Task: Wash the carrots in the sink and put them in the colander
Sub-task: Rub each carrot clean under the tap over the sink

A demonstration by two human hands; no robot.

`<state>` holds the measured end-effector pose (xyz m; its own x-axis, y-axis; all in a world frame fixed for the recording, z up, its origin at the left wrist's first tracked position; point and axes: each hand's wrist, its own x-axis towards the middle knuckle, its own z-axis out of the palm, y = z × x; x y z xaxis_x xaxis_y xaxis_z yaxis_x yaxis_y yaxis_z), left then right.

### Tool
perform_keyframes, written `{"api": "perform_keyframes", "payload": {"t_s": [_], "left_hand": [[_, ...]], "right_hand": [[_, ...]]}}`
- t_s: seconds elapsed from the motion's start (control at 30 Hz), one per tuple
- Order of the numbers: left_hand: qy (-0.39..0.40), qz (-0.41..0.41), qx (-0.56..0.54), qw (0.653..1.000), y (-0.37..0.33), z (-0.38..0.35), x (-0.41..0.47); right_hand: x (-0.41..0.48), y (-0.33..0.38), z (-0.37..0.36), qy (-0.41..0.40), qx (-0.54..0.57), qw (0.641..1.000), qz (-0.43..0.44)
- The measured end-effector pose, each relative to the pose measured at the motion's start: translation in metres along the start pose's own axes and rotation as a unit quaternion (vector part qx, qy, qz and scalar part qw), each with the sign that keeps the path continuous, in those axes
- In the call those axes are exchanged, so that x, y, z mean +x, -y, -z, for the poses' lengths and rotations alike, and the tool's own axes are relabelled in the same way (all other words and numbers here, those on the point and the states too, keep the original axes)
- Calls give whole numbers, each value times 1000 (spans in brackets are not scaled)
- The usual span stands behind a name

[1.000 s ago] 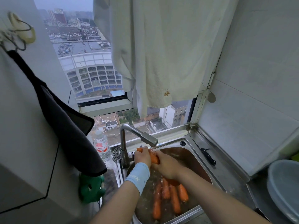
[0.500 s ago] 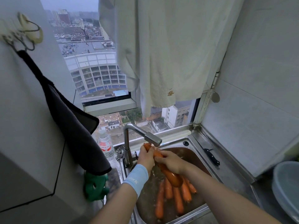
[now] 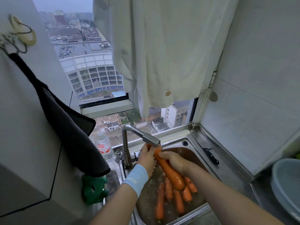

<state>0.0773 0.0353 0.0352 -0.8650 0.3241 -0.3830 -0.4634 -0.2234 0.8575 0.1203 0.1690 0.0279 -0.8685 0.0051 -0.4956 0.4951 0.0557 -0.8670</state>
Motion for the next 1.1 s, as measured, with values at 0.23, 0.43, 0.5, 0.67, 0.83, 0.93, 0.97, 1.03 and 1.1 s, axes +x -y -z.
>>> {"api": "perform_keyframes", "payload": {"t_s": [0.23,0.43,0.5,0.67,0.83,0.93,0.97,1.03,1.1], "left_hand": [[-106,-1,107,989,7,-10,0],[-73,79,-116,987,0,-6,1],[-18,79,-156,985,1,-4,-4],[-14,37,-24,999,-2,-7,-8],[-77,66,-15,995,-2,-6,6],[-21,114,-147,982,-6,-3,5],[14,116,-159,980,-6,-2,4],[63,87,-115,988,-3,0,3],[52,51,-70,995,0,2,2]], "right_hand": [[-9,0,-1,66,-89,994,-5],[-9,0,9,62,-179,982,22],[-8,0,12,42,-172,983,36],[-5,-8,12,36,-157,986,35],[-4,-3,2,43,-158,986,12],[-2,-1,3,33,-165,986,17],[-3,1,3,31,-148,988,19],[-5,5,3,37,-105,994,22],[-2,5,1,30,-94,995,30]]}}
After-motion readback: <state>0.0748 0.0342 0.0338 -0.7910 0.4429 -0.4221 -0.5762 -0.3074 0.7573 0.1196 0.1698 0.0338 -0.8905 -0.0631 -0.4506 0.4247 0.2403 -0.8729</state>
